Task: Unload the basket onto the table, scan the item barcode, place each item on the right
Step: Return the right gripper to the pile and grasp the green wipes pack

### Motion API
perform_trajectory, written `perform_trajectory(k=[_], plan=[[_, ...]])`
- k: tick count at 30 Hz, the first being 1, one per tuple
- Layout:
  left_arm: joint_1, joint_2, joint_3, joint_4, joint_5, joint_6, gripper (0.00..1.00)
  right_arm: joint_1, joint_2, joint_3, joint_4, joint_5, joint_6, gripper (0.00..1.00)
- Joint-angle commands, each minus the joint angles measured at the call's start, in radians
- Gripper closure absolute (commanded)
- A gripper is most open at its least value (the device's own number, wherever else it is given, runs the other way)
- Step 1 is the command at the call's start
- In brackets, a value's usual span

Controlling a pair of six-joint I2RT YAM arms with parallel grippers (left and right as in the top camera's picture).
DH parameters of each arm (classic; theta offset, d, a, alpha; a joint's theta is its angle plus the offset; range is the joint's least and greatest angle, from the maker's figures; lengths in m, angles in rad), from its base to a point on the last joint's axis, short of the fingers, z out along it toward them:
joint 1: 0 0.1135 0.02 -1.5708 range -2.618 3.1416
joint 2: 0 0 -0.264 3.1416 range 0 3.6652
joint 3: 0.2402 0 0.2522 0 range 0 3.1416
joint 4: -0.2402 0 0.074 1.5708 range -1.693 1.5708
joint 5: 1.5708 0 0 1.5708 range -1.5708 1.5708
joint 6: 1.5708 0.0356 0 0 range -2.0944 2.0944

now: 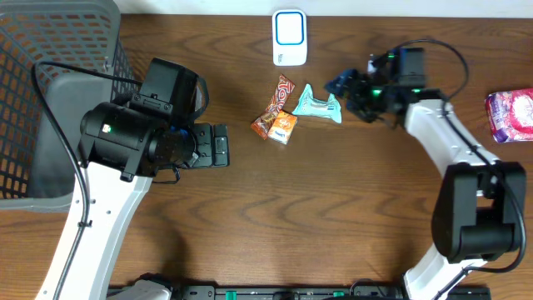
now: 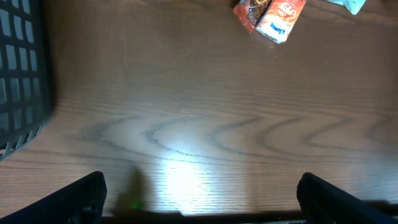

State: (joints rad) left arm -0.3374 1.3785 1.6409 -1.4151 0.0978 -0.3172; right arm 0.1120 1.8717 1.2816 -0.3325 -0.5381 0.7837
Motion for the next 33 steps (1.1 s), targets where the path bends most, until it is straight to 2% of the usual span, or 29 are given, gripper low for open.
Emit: perform_trajectory(k=[1,4,8,15,18,20,23,25,28,30,33], plan=[[0.003,0.0,0.016,-0.005,-0.016,0.002,0.02,0.06,0.003,0.0,-0.003,0.233,0.267,0.19],[0.003,0.0,0.016,-0.005,-0.016,0.002,0.02,0.114,0.014,0.0,-0.019,0.409,0.389,0.26],[0.003,0.0,0.016,-0.005,-0.016,0.002,0.02,0.166,0.055,0.0,0.0,0.533,0.518,0.3],[0.003,0.0,0.016,-0.005,-0.017,0.002,0.02,0.206,0.145,0.0,0.037,0.542,0.647,0.33],[0.003,0.0,0.016,-0.005,-0.016,0.002,0.02,0.207,0.171,0.0,0.046,0.536,0.65,0.39],[0.003,0.0,0.016,-0.005,-0.016,0.002,0.02,0.206,0.173,0.0,0.048,0.53,0.62,0.49],[0.003,0.0,0.016,-0.005,-0.016,0.002,0.02,0.201,0.164,0.0,0.052,0.497,0.564,0.74],[0.003,0.0,0.016,-0.005,-0.016,0.002,0.02,0.189,0.15,0.001,0.052,0.448,0.525,0.81],[0.003,0.0,0.016,-0.005,-0.016,0.002,0.02,0.165,0.116,0.001,0.053,0.375,0.405,0.85],[0.003,0.0,0.016,-0.005,-0.016,0.002,0.02,0.145,0.084,0.001,0.052,0.32,0.266,0.86],[0.003,0.0,0.016,-0.005,-0.016,0.002,0.02,0.118,0.047,0.001,0.051,0.223,0.023,0.92]])
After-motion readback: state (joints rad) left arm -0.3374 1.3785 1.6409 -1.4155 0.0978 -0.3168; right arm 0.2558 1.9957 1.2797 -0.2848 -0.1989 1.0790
